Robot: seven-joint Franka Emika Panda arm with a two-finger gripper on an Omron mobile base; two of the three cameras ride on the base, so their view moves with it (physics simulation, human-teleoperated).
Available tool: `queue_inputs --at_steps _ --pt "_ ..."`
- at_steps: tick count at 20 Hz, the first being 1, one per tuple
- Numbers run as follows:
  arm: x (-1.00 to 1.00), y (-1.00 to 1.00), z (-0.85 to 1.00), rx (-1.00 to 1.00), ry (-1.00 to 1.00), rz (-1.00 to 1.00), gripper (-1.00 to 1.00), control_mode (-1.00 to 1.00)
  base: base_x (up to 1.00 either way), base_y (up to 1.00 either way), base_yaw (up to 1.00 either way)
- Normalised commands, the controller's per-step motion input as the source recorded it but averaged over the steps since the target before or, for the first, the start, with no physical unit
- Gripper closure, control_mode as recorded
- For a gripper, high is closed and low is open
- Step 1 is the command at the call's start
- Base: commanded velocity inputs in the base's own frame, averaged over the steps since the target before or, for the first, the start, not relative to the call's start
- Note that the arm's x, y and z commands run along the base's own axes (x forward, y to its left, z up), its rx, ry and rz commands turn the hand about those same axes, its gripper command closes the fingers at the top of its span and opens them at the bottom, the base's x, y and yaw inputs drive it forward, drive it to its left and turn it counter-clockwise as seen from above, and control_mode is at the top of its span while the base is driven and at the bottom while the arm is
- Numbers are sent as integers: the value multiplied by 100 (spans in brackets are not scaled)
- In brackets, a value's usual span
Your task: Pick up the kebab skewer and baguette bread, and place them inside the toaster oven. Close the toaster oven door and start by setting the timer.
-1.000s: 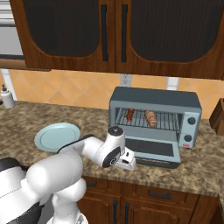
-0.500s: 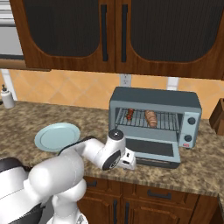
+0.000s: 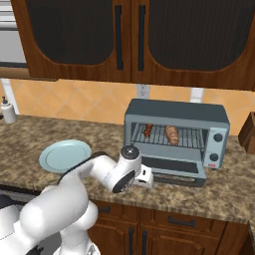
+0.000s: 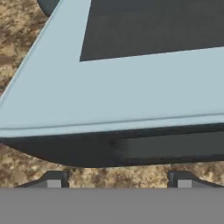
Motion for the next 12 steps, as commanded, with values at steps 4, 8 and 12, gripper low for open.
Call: queue_inputs --at_steps 4,8,12 --pt "49 7 65 0 -14 -2 -100 -100 0 0 0" --pt "54 4 66 0 -7 -2 -100 -100 0 0 0" --pt "54 3 37 0 -1 -2 -100 -100 0 0 0"
